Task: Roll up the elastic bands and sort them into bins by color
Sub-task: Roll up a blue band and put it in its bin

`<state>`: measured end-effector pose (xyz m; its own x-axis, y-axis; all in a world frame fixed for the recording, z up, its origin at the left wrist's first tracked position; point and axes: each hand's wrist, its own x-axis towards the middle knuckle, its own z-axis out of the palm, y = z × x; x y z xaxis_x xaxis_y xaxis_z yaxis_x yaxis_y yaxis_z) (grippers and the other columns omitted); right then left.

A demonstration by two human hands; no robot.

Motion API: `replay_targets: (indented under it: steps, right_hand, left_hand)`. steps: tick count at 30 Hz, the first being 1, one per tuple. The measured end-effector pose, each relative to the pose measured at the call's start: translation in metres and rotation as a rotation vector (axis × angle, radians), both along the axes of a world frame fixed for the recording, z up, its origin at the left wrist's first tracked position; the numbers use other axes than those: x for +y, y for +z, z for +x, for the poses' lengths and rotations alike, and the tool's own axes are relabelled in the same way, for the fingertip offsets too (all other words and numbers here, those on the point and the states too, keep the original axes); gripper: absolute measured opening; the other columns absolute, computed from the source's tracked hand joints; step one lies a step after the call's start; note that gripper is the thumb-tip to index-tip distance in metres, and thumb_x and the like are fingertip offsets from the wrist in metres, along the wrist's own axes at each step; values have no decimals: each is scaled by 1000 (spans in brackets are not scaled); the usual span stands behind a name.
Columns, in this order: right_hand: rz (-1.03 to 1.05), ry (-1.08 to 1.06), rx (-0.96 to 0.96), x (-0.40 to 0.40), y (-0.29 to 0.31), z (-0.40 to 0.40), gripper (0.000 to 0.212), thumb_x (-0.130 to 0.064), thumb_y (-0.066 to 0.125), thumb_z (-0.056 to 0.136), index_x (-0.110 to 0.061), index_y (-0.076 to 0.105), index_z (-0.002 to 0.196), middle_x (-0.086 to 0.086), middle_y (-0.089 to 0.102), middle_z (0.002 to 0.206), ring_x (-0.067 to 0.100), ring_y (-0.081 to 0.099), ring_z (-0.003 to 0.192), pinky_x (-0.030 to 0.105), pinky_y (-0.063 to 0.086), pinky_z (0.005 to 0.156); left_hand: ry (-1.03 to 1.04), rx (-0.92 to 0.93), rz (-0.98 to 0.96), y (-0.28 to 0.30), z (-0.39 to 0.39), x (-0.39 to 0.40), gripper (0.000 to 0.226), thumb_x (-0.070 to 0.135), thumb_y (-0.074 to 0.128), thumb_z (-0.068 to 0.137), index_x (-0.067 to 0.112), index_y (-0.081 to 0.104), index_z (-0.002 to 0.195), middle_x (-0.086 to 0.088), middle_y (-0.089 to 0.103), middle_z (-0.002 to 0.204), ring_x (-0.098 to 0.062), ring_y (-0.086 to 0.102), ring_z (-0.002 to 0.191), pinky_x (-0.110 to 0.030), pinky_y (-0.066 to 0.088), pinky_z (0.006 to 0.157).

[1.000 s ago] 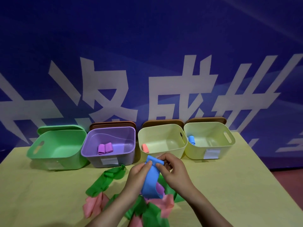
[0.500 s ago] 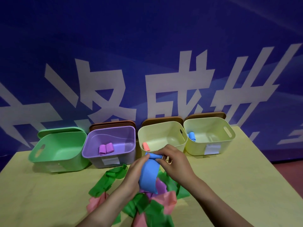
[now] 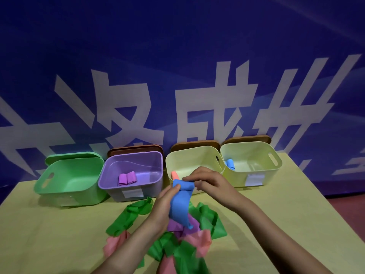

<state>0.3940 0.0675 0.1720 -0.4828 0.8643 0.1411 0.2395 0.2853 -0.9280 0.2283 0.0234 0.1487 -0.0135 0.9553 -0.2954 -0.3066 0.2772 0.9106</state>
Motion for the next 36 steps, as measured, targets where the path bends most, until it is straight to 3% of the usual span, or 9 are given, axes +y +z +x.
replay_targets:
  steps: [5,8,12,17,21,27,30,33,36]
  right_hand:
    - [-168,-81,144,-7,-7,-15,14,-9,61,92,-17,71,93,-5,63,72,2,55,65,21,47,67]
    - [-66,-217,149,-8,-16,-23,17,-18,64,85,-33,70,84,2,65,74,8,54,67,28,46,67]
    - [33,-368,106,-7,-27,-31,10,-28,61,79,-36,67,82,-7,65,75,2,53,65,20,43,63]
    - [52,-469,107,-7,-37,-32,21,-14,66,84,-34,69,84,-8,65,74,4,52,65,22,42,63]
    - [287,-496,-45,-13,-40,-36,22,-21,59,82,-24,74,98,-12,50,68,2,48,65,12,35,60]
    - [525,-355,-203,-14,-46,-32,33,-25,54,87,-18,68,116,-2,54,83,12,51,76,28,46,67]
    - [535,-228,-175,-14,-45,-23,35,-26,51,93,-17,65,124,-3,55,93,13,52,87,27,46,77]
    - [332,-187,-21,-19,-43,-17,37,-32,43,96,-22,64,125,-6,56,100,10,55,95,24,44,84]
    - [48,-253,143,-21,-36,-20,32,-35,52,92,-28,66,120,-12,61,94,5,58,85,22,47,75]
  left_hand:
    - [-67,129,94,8,-6,4,19,21,60,89,19,66,107,-9,71,98,-24,64,88,-39,47,81]
    - [-20,162,68,9,-3,4,15,19,54,94,20,68,101,-8,70,95,-20,64,84,-34,46,78]
    - [16,178,14,8,0,2,18,26,54,95,17,69,92,-3,67,70,-15,61,63,-27,45,57]
    - [42,524,72,-5,0,6,36,29,53,96,-3,58,80,-9,47,64,-18,43,58,-25,30,51]
    - [36,719,176,-12,2,5,37,26,49,98,6,47,67,-5,39,57,-15,37,53,-30,27,53]
    - [76,571,113,2,1,8,33,31,46,99,21,61,72,-6,56,66,-16,49,60,-29,35,59]
    - [52,490,101,4,0,5,28,30,49,97,17,65,79,-11,59,74,-18,52,66,-29,37,60]
    - [51,438,82,2,-1,6,22,26,50,98,18,65,83,-11,61,80,-21,54,71,-30,39,64]
    - [-15,422,139,1,3,7,17,18,50,98,19,64,88,-9,63,84,-18,55,74,-24,41,62]
